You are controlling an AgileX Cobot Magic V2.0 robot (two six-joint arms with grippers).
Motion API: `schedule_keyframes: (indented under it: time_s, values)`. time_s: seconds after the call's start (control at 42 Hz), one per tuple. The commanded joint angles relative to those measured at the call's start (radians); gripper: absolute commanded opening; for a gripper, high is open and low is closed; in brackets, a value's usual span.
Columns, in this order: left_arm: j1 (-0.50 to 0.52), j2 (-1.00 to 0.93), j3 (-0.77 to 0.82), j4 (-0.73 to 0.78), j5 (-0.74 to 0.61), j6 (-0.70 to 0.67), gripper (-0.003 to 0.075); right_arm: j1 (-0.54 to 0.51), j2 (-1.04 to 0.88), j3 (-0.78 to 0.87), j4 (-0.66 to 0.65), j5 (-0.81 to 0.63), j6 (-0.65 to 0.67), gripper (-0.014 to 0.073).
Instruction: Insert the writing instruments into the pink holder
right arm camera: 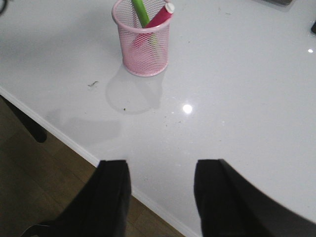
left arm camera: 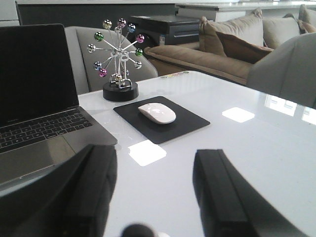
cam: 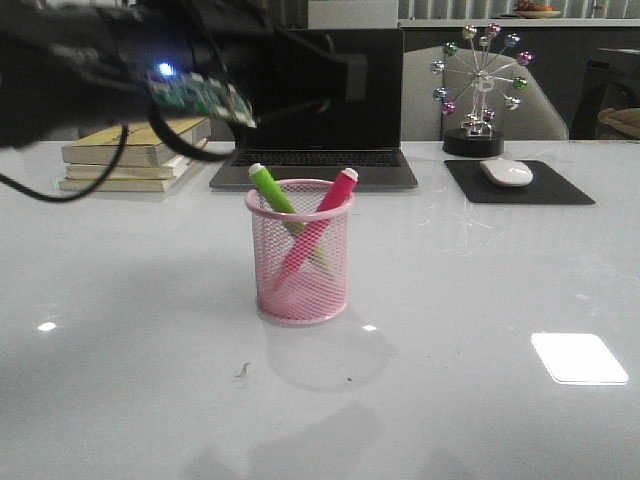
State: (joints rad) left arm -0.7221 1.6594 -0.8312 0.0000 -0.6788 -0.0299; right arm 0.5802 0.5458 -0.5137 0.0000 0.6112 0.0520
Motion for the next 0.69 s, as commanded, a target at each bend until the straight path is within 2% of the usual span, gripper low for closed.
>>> schedule_keyframes:
  time_s: [0.0, 0.191, 0.31, 0.548, 0.667]
  values:
    - [-0.005, -0.176, -0.028, -0.007, 0.176, 0.014, 0.0426, -0.001, 0.001, -0.028, 0.000, -0.071, -0.007, 0.0426]
    - [-0.005, -0.444, -0.028, 0.000, 0.650, 0.068, 0.0425, -0.001, 0.001, -0.028, 0.000, -0.071, -0.007, 0.0426]
    - [-0.005, -0.615, -0.028, 0.000, 0.873, 0.068, 0.0425, -0.001, 0.001, -0.028, 0.000, -0.071, -0.007, 0.0426]
    - [-0.005, -0.909, -0.019, 0.000, 1.224, 0.068, 0.0425, -0.001, 0.001, -0.028, 0.000, -0.071, -0.007, 0.0426]
    - [-0.005, -1.031, 0.025, 0.000, 1.317, 0.068, 0.0425, -0.001, 0.001, -0.028, 0.000, -0.071, -0.007, 0.0426]
